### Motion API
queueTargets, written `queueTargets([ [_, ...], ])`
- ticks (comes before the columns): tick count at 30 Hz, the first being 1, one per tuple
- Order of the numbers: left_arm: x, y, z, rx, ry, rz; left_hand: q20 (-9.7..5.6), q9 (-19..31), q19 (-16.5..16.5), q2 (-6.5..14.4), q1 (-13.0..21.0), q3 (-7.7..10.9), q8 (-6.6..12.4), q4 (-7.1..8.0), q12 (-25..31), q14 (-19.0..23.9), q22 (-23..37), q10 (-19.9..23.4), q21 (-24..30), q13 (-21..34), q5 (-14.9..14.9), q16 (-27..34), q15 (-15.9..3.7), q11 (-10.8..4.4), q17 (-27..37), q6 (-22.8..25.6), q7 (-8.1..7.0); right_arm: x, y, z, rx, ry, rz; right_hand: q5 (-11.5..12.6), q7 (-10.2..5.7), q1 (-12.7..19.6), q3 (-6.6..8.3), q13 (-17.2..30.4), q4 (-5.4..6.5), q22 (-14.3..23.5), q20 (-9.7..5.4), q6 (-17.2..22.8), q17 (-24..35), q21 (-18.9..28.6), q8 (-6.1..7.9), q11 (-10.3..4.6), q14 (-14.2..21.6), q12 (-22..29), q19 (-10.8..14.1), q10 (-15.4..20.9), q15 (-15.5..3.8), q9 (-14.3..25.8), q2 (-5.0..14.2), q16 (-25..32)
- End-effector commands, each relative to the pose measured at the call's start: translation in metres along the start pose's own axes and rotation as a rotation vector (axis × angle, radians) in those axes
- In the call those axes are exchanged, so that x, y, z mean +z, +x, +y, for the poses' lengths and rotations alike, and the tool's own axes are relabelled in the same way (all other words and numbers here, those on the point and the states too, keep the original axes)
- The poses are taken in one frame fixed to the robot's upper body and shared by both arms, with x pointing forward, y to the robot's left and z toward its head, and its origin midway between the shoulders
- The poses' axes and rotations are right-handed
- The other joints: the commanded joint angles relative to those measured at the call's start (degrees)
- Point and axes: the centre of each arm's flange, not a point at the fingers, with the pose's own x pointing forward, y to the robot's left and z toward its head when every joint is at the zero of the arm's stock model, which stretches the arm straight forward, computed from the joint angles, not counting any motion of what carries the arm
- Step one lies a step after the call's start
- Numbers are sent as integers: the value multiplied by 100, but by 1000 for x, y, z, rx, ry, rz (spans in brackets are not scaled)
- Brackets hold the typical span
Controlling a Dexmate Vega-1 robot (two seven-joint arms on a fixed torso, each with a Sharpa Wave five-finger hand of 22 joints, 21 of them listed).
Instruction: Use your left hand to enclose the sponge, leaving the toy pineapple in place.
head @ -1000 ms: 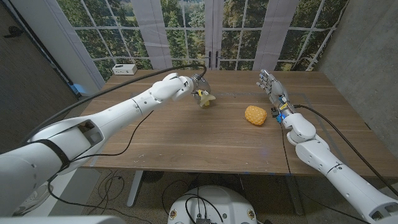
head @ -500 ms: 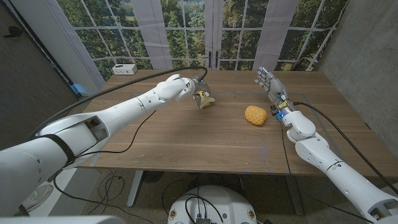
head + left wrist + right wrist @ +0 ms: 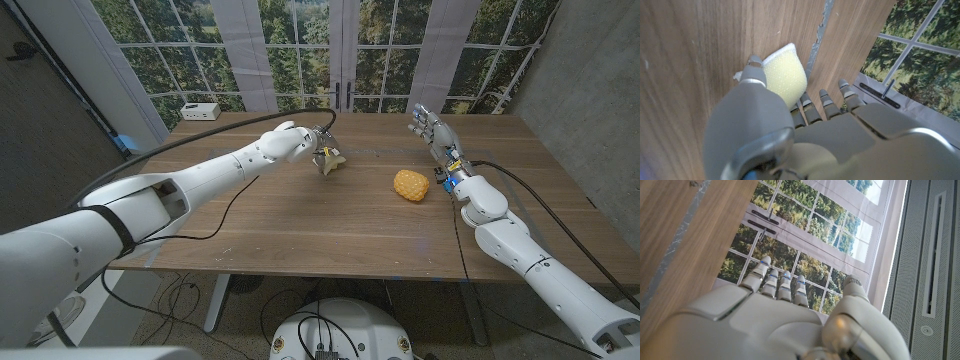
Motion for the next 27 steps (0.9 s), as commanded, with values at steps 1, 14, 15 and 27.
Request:
queueTargets([
  [1, 19, 15, -6, -20, -34, -63, 59, 34, 53, 121, 106, 81, 53, -37, 43, 116, 12, 163, -5, 16, 22, 7, -259, 3, -2, 168, -17, -1, -4, -3, -13, 2, -3, 11, -9, 16, 23, 31, -8, 20, 12, 38, 16, 4, 0, -23, 71, 2, 55, 60, -6, 17, 13, -15],
  [14, 22, 14, -13, 58, -72, -21, -61, 45, 470, 624, 321, 1502, 614, 566, 412, 1195, 27, 2063, 154, 87, 134, 172, -744, -12, 24, 2179, 92, -3, -2, -6, -21, 20, -1, 13, -18, 15, 33, 31, -3, 19, -5, 43, 19, 5, 1, -27, 91, 13, 63, 105, -18, 17, 32, -11],
  [15, 24, 13, -14, 62, -67, -15, -93, 44, 505, 603, 318, 1573, 626, 592, 432, 1288, 25, 2195, 165, 101, 117, 175, -790, -35, 16, 2243, 120, -4, -2, -6, -18, 16, -2, 13, -21, 14, 34, 31, -3, 19, -1, 45, 19, 7, 2, -32, 93, 13, 68, 105, -15, 17, 33, -10],
  [27, 18, 4, -15, 164, -132, 32, -214, 65, 667, 522, 412, 1998, 791, 563, 650, 1851, -1, 3130, 183, 289, 22, 137, -946, -50, 13, 2751, 353, -6, 0, -7, -20, 20, 0, 13, -7, 10, 39, 31, 1, 19, -10, 42, 21, 9, 0, -25, 96, 12, 78, 119, -13, 17, 41, -13],
])
